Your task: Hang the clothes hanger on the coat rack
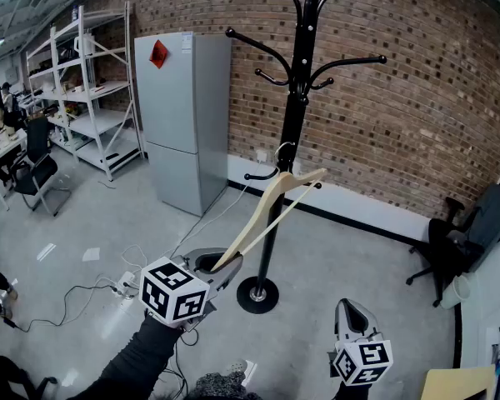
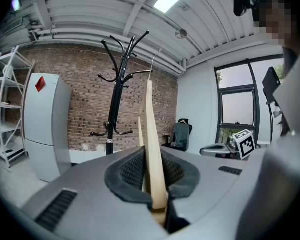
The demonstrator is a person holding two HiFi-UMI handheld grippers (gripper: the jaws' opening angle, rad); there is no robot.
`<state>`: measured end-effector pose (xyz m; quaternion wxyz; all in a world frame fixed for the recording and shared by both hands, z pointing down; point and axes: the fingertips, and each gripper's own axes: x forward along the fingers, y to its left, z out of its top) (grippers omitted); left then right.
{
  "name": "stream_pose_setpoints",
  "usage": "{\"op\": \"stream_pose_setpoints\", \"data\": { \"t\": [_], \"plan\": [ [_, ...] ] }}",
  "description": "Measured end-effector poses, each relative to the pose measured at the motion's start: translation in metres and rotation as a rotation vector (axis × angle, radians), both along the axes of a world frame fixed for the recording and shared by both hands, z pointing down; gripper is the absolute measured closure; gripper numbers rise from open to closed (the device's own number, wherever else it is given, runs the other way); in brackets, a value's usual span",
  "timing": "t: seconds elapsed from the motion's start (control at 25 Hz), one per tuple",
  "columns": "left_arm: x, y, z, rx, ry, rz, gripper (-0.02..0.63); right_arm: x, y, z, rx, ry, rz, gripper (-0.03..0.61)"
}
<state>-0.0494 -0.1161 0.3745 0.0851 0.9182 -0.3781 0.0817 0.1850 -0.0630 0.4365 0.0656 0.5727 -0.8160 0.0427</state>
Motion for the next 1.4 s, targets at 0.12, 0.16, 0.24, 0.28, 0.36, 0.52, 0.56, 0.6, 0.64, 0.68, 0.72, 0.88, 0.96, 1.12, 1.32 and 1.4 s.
{"op": "stream_pose_setpoints", "data": {
  "t": [0.12, 0.16, 0.24, 0.28, 0.36, 0.52, 0.56, 0.6, 0.64, 0.68, 0.72, 0.88, 0.96, 1.12, 1.32, 1.4],
  "plan": [
    [-0.005, -0.028, -0.002, -0.010, 0.011, 0.001, 0.581, 0.007, -0.017, 0.004, -0.016, -0.006, 0.026, 0.568],
    [-0.005, -0.038, -0.004, -0.011, 0.014, 0.004, 0.581, 0.008, -0.023, 0.005, -0.020, -0.007, 0.033, 0.568],
    [-0.005, -0.057, -0.010, -0.006, 0.015, 0.013, 0.581, 0.011, -0.038, 0.003, -0.023, -0.009, 0.048, 0.569],
    [-0.005, -0.067, -0.013, -0.003, 0.015, 0.018, 0.581, 0.012, -0.045, 0.001, -0.021, -0.009, 0.055, 0.569],
    [-0.006, -0.086, -0.017, 0.004, 0.016, 0.029, 0.581, 0.011, -0.059, -0.002, -0.014, -0.007, 0.065, 0.569],
    [-0.007, -0.120, -0.026, 0.022, 0.001, 0.053, 0.581, 0.009, -0.083, -0.001, -0.009, -0.007, 0.078, 0.568],
    [-0.006, -0.127, -0.028, 0.025, -0.001, 0.061, 0.581, 0.009, -0.088, 0.000, -0.010, -0.008, 0.084, 0.568],
    [-0.005, -0.135, -0.031, 0.028, -0.001, 0.070, 0.581, 0.010, -0.092, 0.000, -0.011, -0.008, 0.089, 0.569],
    [-0.004, -0.142, -0.033, 0.029, -0.001, 0.080, 0.581, 0.010, -0.096, 0.000, -0.010, -0.008, 0.094, 0.569],
    [-0.003, -0.150, -0.035, 0.030, -0.001, 0.090, 0.581, 0.010, -0.100, 0.001, -0.009, -0.008, 0.098, 0.569],
    [-0.002, -0.157, -0.037, 0.028, -0.001, 0.100, 0.581, 0.010, -0.105, 0.001, -0.009, -0.008, 0.102, 0.569],
    [0.003, -0.188, -0.040, 0.005, 0.008, 0.135, 0.581, 0.013, -0.120, 0.005, -0.020, -0.011, 0.118, 0.568],
    [0.005, -0.200, -0.040, -0.008, 0.016, 0.150, 0.581, 0.014, -0.124, 0.007, -0.027, -0.010, 0.128, 0.568],
    [0.009, -0.219, -0.035, -0.020, 0.002, 0.163, 0.581, 0.017, -0.129, 0.010, -0.037, -0.007, 0.145, 0.568],
    [0.018, -0.237, -0.027, -0.046, -0.007, 0.183, 0.581, 0.022, -0.132, 0.011, -0.048, -0.009, 0.168, 0.569],
    [0.021, -0.241, -0.021, -0.057, -0.005, 0.188, 0.582, 0.022, -0.133, 0.012, -0.052, -0.009, 0.169, 0.569]
  ]
}}
